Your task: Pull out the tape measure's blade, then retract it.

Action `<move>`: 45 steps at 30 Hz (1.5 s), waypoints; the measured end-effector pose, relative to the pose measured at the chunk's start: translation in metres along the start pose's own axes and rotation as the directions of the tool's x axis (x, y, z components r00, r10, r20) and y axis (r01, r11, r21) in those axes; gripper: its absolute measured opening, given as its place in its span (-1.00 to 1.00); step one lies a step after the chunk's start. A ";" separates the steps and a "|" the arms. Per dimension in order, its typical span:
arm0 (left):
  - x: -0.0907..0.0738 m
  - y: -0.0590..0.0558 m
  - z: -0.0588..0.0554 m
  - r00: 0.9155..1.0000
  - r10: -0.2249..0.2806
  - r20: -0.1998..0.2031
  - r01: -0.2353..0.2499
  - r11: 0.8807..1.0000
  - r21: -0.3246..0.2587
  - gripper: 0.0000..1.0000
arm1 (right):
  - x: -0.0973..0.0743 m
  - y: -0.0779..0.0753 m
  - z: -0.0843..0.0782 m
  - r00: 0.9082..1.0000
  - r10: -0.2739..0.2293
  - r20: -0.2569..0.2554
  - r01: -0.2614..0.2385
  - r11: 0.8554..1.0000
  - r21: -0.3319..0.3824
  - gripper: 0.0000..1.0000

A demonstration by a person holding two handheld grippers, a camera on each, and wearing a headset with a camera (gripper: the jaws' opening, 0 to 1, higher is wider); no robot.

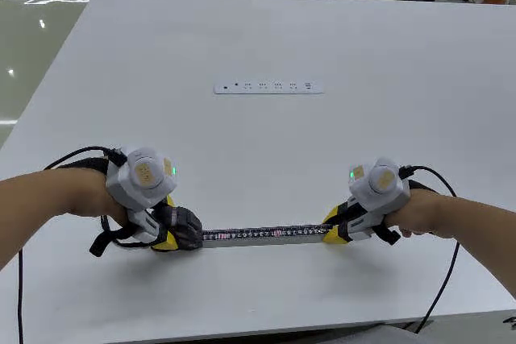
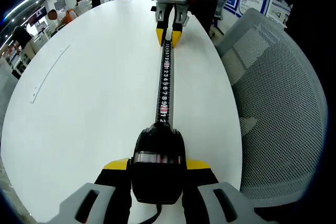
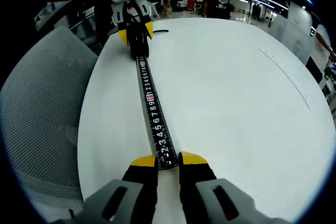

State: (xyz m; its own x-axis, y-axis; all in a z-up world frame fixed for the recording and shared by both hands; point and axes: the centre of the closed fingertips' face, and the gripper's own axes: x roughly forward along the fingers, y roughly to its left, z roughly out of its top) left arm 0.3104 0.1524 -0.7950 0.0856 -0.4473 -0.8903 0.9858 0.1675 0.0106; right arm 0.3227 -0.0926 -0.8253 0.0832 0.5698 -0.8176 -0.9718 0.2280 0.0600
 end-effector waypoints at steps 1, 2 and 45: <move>0.000 0.000 0.000 1.000 0.000 0.000 0.000 1.000 0.000 -0.33 | 0.000 0.000 0.000 1.000 0.000 0.000 0.000 1.000 0.000 -0.73; 0.000 0.000 0.000 1.000 0.000 0.000 0.000 1.000 0.000 -0.32 | 0.000 0.000 0.000 1.000 -0.001 0.000 0.001 1.000 0.001 -0.73; 0.000 0.003 0.004 0.996 0.024 0.085 -0.021 0.999 -0.035 -0.32 | 0.000 0.001 0.001 1.000 -0.005 -0.008 0.005 1.000 -0.006 -0.70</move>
State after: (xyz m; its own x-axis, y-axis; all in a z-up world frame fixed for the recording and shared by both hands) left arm 0.3135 0.1494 -0.7935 0.1212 -0.5166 -0.8476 0.9781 0.2078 0.0132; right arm 0.3215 -0.0916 -0.8252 0.0867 0.5625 -0.8222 -0.9727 0.2260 0.0521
